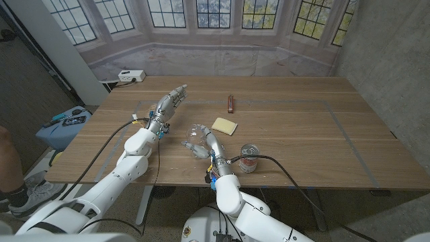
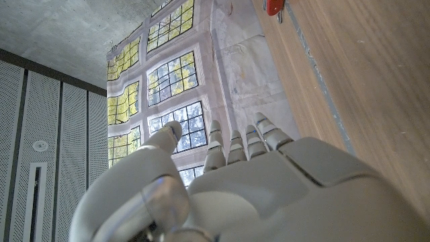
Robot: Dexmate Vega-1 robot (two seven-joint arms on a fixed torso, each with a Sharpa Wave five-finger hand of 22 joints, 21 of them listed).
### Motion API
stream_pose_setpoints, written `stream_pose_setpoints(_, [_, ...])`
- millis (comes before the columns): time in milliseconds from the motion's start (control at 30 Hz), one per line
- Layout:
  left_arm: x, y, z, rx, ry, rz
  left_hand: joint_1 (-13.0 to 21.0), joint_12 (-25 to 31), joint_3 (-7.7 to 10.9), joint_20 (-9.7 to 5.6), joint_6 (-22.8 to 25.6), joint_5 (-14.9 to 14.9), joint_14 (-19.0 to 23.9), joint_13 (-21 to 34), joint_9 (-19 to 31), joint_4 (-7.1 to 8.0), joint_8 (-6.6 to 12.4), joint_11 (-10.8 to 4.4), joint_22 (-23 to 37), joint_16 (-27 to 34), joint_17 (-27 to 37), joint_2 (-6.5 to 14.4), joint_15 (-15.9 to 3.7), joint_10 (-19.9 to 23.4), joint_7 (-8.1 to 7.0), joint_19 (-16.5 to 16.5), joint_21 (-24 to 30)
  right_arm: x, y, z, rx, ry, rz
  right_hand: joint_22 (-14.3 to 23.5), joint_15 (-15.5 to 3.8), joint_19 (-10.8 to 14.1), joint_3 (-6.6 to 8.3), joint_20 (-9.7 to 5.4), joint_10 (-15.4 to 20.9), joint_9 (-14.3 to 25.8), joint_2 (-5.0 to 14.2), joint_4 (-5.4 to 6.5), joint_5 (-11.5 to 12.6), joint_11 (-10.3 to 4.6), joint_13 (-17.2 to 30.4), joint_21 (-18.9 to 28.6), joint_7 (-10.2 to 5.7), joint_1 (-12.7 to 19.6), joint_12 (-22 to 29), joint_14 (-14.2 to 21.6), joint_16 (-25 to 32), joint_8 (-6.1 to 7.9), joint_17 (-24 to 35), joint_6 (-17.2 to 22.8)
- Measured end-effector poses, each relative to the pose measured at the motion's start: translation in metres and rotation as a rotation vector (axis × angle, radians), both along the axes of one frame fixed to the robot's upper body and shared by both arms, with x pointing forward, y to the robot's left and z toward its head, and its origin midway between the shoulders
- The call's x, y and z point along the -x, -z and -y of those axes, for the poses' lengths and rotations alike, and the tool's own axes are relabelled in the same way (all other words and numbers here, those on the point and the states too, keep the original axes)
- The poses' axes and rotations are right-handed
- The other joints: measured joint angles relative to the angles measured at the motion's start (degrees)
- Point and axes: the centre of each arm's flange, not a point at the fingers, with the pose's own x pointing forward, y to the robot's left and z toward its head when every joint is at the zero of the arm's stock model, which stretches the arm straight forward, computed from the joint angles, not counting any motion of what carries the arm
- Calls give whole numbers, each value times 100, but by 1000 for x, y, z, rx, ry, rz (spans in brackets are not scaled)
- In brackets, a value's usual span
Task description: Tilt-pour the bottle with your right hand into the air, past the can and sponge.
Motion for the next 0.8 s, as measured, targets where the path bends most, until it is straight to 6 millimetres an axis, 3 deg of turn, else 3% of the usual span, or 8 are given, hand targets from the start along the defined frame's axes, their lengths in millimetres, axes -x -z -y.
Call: stream_pose_setpoints(800, [-5, -6, -2, -7, 17, -4, 0, 0, 0, 0, 0, 0, 0, 0, 27, 0, 1, 0, 0, 0, 0, 0, 0, 0, 0, 0, 0, 7, -11, -2, 23, -45, 4, 0, 327, -511, -144, 163, -421, 14, 58, 81, -22, 233, -80, 0, 107, -352, -226, -594, 0, -234, -155, -457])
